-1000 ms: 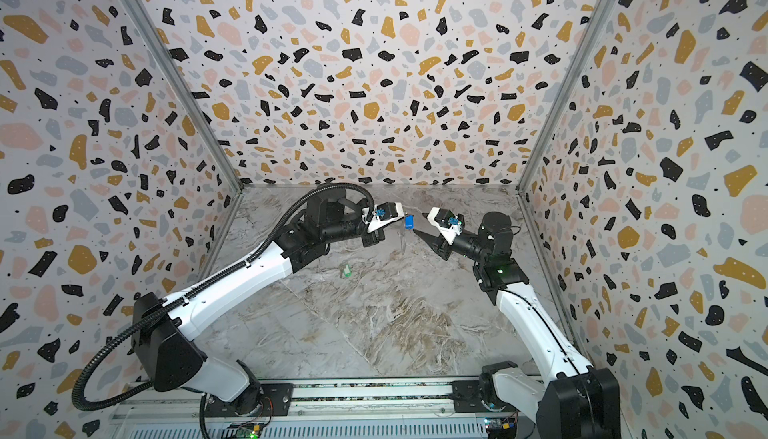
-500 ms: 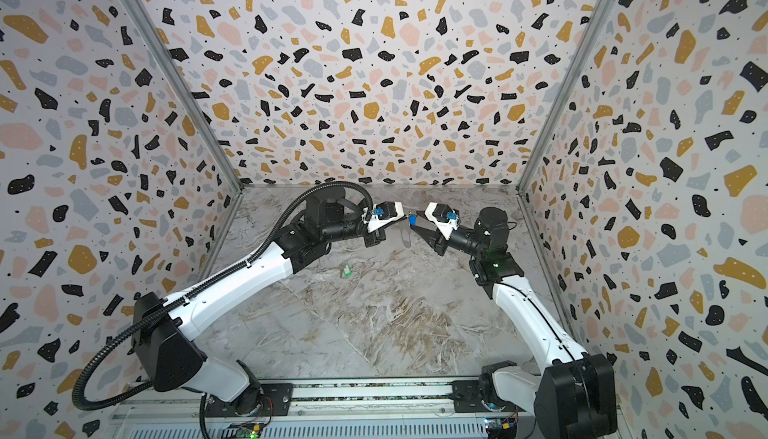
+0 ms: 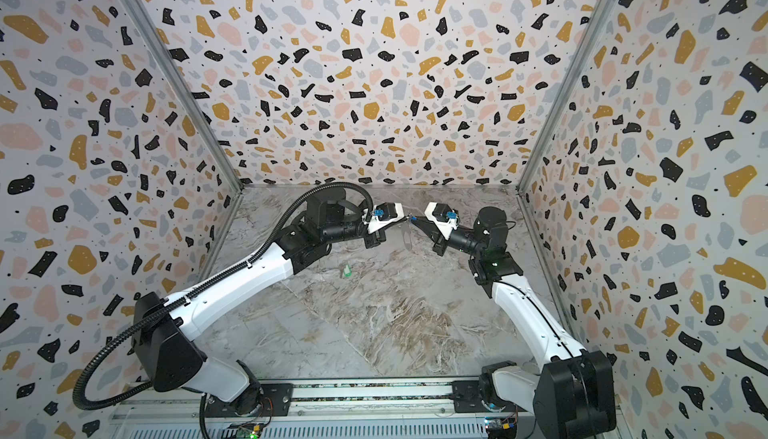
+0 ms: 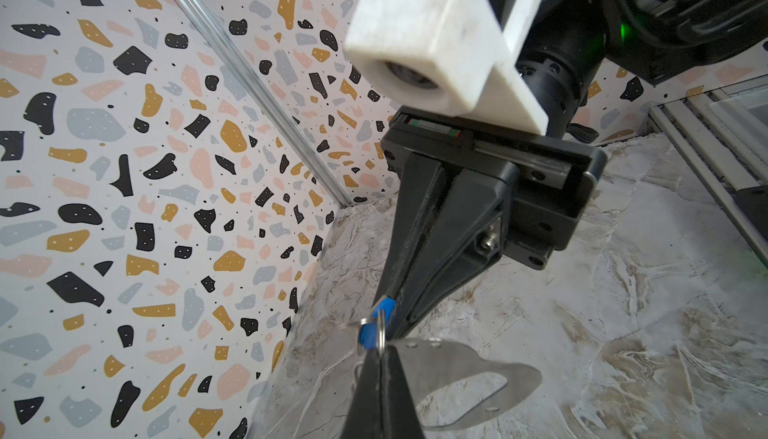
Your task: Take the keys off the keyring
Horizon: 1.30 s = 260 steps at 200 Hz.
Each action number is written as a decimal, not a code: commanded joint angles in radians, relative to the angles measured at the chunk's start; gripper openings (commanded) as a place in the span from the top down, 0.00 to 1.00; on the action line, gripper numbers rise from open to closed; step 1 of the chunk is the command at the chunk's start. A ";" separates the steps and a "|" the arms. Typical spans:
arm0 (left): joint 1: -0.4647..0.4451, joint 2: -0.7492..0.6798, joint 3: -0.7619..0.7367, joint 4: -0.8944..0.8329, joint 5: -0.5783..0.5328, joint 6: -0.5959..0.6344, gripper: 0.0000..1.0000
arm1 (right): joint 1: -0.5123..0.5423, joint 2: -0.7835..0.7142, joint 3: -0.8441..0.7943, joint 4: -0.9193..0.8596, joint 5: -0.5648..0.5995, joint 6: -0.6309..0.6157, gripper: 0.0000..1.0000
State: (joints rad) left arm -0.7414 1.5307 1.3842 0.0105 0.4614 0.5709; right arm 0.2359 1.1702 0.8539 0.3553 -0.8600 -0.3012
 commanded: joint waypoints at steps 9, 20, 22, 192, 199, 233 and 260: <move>0.004 -0.039 -0.012 0.086 -0.015 -0.023 1.00 | 0.003 -0.041 0.052 -0.067 0.041 -0.048 0.96; 0.004 -0.041 -0.016 0.094 -0.019 -0.028 1.00 | 0.003 -0.043 0.059 -0.096 0.056 -0.067 0.96; 0.005 -0.042 -0.016 0.096 -0.021 -0.029 1.00 | 0.003 -0.044 0.060 -0.099 0.059 -0.069 0.97; 0.013 -0.039 -0.078 0.270 -0.005 -0.163 1.00 | 0.055 -0.049 0.054 -0.198 0.210 -0.219 1.00; 0.014 -0.038 -0.085 0.289 -0.007 -0.175 1.00 | 0.058 -0.049 0.048 -0.191 0.216 -0.222 1.00; 0.022 -0.040 -0.111 0.361 -0.003 -0.231 1.00 | 0.062 -0.055 0.029 -0.183 0.246 -0.249 1.00; 0.027 -0.039 -0.135 0.427 -0.006 -0.279 1.00 | 0.082 -0.053 0.022 -0.173 0.285 -0.271 1.00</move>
State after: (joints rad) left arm -0.7250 1.5166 1.2594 0.2512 0.4435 0.3607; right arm 0.3000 1.1313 0.8875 0.1856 -0.6201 -0.5419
